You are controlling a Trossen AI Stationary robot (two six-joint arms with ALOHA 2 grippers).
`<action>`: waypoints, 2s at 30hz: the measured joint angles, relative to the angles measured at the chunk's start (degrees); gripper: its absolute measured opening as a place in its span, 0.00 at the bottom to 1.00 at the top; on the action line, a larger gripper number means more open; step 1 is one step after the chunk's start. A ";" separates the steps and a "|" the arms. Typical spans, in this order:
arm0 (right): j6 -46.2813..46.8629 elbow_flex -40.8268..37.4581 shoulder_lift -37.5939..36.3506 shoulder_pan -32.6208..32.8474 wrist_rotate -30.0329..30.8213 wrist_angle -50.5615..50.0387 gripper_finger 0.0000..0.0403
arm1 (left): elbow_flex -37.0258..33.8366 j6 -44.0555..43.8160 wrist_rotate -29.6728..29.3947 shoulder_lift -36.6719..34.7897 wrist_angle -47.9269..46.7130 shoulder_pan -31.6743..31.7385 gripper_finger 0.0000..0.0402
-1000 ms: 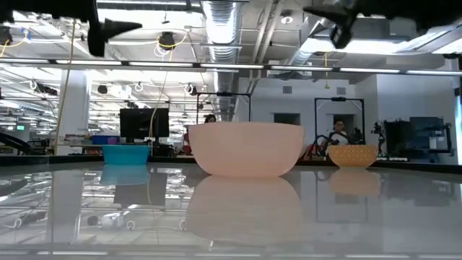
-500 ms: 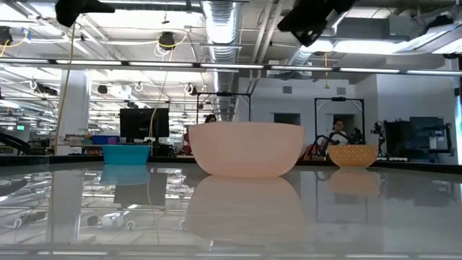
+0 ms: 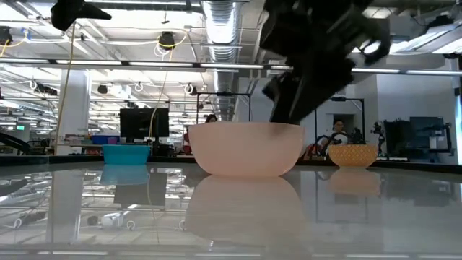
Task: Nest bowls inside each other
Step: Stack the orange bowl on top of the white bowl
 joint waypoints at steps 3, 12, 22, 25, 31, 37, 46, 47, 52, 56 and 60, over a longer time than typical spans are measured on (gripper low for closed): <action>-0.09 0.00 1.78 -1.37 1.74 0.56 0.47 | 0.00 -0.14 0.00 0.00 -0.02 0.00 0.62; 4.45 0.29 6.22 -2.89 -0.36 1.53 0.23 | 0.00 -1.00 0.00 0.00 0.14 0.00 0.62; 17.92 6.39 3.69 -5.48 -18.98 19.34 0.01 | 0.00 0.23 -1.96 0.00 1.68 -0.02 0.62; 21.40 10.46 3.51 -5.46 -22.00 25.83 0.00 | 0.00 1.42 -2.51 0.00 4.38 -0.02 0.62; 21.25 19.48 4.74 -2.78 -22.00 26.82 0.00 | 0.00 2.54 -3.30 -0.02 7.62 -0.02 0.62; 21.59 27.94 10.65 0.55 -21.91 26.11 0.00 | 0.00 3.69 -5.32 0.00 10.26 0.00 0.62; 23.02 48.33 27.32 5.19 -24.26 24.14 0.00 | 0.00 6.19 -7.00 -0.02 14.59 0.00 0.62; 23.11 51.26 29.27 5.35 -24.57 22.56 0.00 | 0.00 6.20 -6.99 -0.02 14.69 0.00 0.62; 21.05 65.42 38.41 5.61 -24.72 15.11 0.00 | 0.00 6.13 -6.99 -0.02 14.80 0.00 0.62; 17.96 75.44 44.79 5.59 -24.59 9.61 0.00 | 0.00 6.09 -6.98 0.00 14.89 0.00 0.62; 17.32 73.18 45.44 5.74 -24.20 12.85 0.00 | 0.00 5.80 -6.95 0.00 14.72 0.00 0.62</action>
